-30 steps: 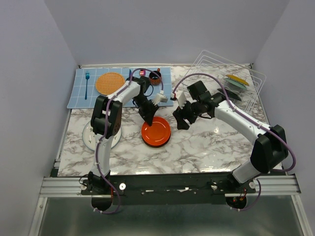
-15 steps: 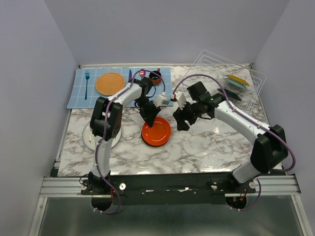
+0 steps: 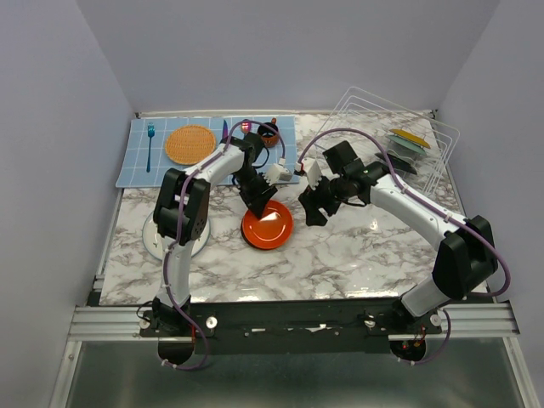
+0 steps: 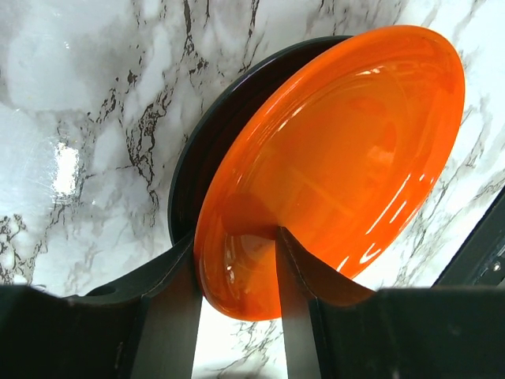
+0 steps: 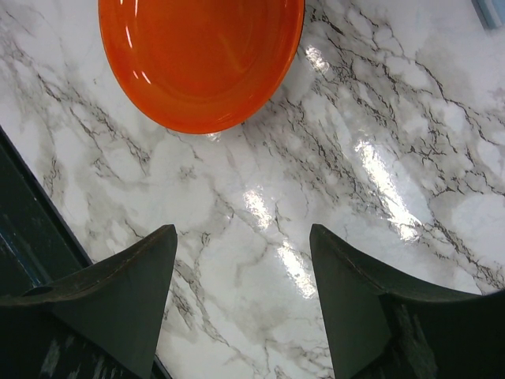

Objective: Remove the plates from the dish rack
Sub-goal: Place the plate at the center of the board.

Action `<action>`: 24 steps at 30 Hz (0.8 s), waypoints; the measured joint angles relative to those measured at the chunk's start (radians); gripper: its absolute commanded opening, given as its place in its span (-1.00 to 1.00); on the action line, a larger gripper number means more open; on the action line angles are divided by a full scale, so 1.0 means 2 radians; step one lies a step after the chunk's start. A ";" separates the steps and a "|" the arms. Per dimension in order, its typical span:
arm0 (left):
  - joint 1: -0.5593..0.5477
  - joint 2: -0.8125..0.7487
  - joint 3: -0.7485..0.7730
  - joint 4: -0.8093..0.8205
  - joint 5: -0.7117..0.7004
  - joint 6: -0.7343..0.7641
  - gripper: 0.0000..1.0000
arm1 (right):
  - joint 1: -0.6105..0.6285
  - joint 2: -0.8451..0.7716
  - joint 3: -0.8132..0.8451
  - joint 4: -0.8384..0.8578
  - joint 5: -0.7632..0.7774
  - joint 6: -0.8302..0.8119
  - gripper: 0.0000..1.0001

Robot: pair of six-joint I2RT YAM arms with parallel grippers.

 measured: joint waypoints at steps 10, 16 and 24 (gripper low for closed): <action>-0.002 -0.020 -0.007 0.002 -0.013 0.000 -0.03 | 0.000 0.000 0.000 0.001 0.000 0.000 0.53; -0.004 -0.032 -0.019 0.008 -0.019 0.000 -0.03 | 0.000 0.000 -0.003 0.003 0.000 0.000 0.53; -0.006 -0.032 -0.029 0.013 -0.026 0.000 0.02 | 0.000 0.000 -0.006 0.004 0.000 0.000 0.53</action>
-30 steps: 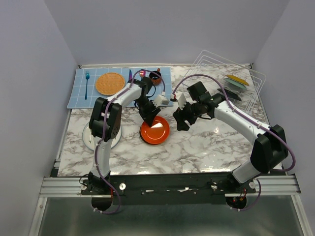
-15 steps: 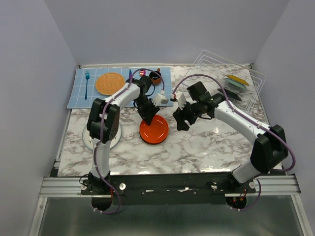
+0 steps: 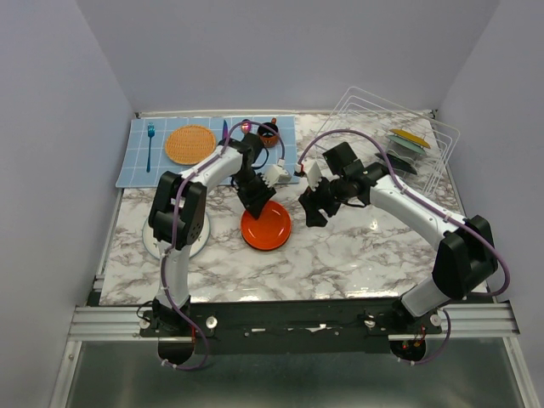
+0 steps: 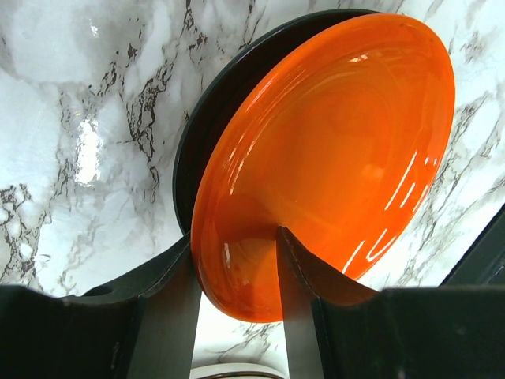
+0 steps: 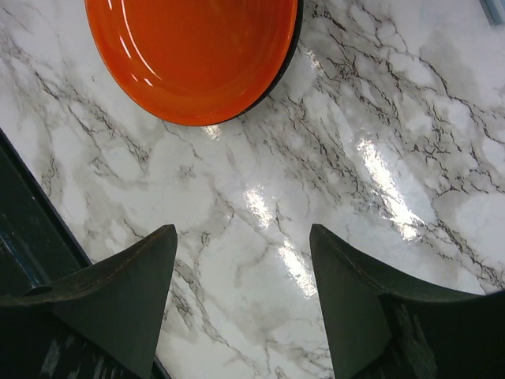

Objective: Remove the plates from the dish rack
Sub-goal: Place the plate at the center of the board.

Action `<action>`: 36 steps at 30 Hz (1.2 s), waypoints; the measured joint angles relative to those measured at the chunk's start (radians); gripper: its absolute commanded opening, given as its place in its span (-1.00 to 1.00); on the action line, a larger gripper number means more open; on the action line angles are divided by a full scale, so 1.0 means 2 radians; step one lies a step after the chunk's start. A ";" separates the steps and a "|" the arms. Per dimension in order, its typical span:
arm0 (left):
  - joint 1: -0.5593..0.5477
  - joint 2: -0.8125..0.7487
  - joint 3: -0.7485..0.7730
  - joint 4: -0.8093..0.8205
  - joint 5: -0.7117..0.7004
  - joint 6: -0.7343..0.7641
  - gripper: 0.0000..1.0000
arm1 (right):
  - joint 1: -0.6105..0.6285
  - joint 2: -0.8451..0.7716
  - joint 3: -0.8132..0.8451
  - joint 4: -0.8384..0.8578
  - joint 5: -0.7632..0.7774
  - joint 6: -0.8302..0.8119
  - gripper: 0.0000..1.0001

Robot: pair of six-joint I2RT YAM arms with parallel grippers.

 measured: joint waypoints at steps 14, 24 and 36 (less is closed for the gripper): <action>-0.007 -0.002 -0.010 0.019 -0.020 -0.006 0.20 | 0.000 0.000 -0.002 0.002 0.000 0.000 0.53; -0.007 -0.014 -0.023 0.040 -0.038 -0.012 0.28 | 0.000 0.000 -0.003 0.003 0.000 0.000 0.53; -0.010 -0.037 -0.026 0.049 -0.048 -0.014 0.28 | 0.000 0.000 -0.003 0.004 0.000 0.000 0.53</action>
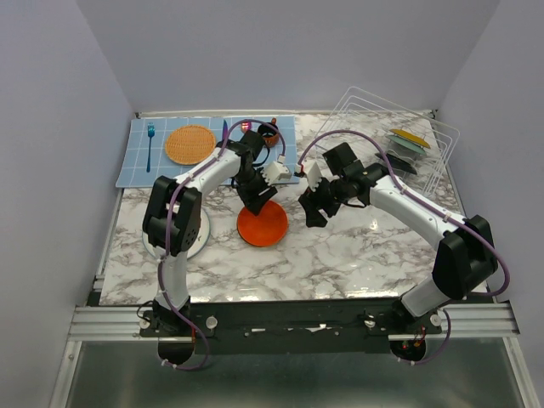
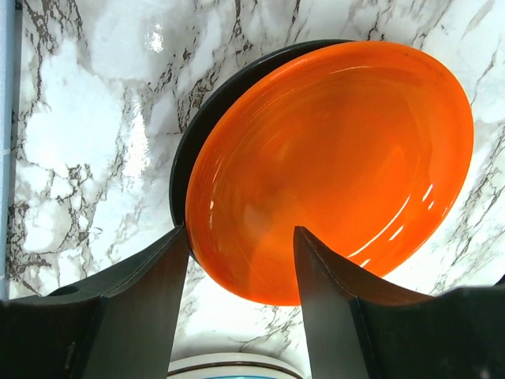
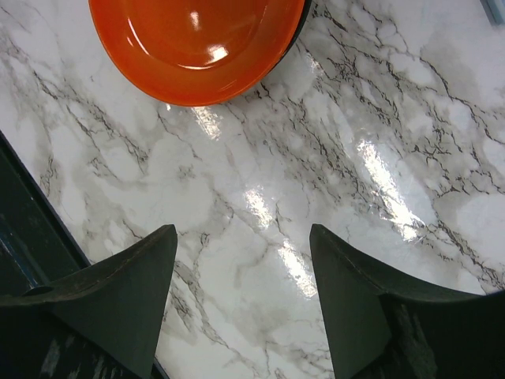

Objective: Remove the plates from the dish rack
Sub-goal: Place the plate at the center of the board.

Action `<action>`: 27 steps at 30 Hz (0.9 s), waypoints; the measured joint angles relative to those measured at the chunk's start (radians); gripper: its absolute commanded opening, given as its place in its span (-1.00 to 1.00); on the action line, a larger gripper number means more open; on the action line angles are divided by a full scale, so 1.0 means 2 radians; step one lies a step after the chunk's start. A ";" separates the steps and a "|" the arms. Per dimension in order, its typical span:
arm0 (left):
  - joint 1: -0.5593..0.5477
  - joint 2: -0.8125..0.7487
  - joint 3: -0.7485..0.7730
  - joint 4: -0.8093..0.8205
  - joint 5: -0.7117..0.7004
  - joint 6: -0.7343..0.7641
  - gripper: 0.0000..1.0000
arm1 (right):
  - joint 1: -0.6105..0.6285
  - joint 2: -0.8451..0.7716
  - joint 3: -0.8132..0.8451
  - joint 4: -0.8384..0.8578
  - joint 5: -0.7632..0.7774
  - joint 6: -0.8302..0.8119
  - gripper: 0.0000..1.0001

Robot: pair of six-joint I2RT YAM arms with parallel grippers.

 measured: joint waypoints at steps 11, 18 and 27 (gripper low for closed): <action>0.000 -0.004 -0.001 0.001 -0.024 0.003 0.28 | 0.000 0.000 0.000 0.000 0.000 0.000 0.53; 0.000 -0.011 -0.017 0.018 -0.041 0.004 0.27 | 0.000 -0.001 -0.001 0.005 0.015 -0.001 0.53; 0.000 -0.078 -0.028 0.054 -0.044 -0.012 0.28 | -0.001 -0.029 -0.001 0.043 0.188 -0.029 0.52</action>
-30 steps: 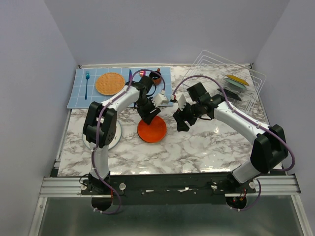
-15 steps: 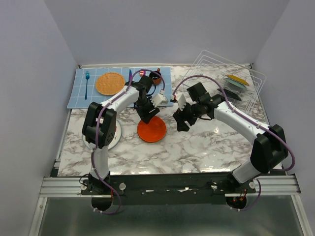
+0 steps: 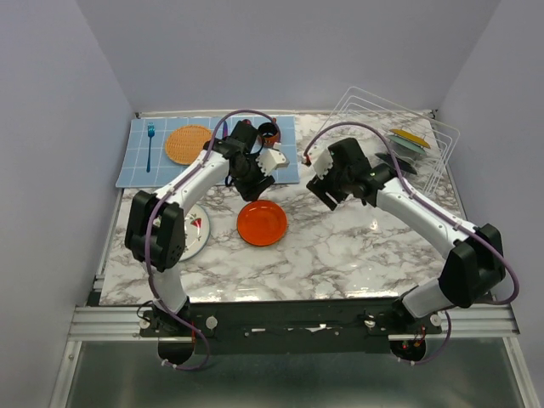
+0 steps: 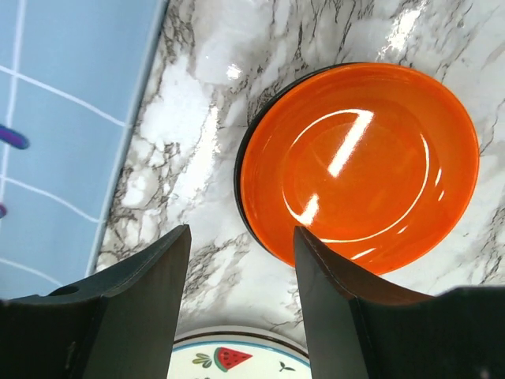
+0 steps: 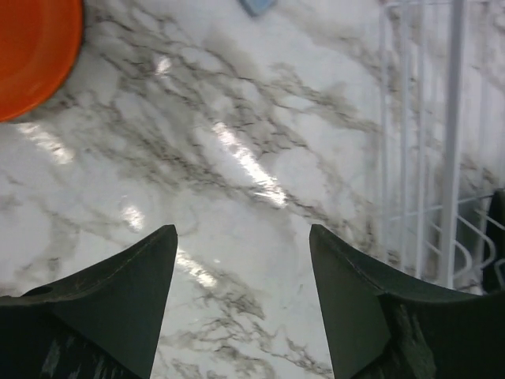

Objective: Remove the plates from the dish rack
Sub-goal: Place the plate at the center of the board, then unload the plate from the dish rack.

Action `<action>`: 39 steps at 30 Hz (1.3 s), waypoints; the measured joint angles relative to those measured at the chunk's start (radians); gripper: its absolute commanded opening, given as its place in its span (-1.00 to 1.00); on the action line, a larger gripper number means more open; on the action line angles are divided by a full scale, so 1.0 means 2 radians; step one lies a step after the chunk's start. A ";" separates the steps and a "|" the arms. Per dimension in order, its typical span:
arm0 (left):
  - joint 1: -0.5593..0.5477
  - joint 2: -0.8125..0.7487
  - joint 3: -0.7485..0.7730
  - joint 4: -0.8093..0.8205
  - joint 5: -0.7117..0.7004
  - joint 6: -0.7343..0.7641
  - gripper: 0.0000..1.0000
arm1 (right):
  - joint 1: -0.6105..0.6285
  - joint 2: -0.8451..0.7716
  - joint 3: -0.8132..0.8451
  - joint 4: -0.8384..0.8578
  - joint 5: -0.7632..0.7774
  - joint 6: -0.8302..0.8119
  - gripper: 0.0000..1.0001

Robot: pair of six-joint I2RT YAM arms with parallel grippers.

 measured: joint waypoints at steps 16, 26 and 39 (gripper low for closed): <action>0.000 -0.145 -0.124 0.117 0.000 -0.055 0.62 | -0.153 0.013 0.094 0.044 0.175 -0.093 0.48; 0.001 -0.149 -0.162 0.167 -0.002 -0.065 0.97 | -0.199 0.061 0.093 0.064 0.207 -0.154 0.46; 0.005 -0.150 -0.164 0.181 -0.005 -0.065 0.97 | -0.215 0.096 0.060 0.080 0.208 -0.173 0.38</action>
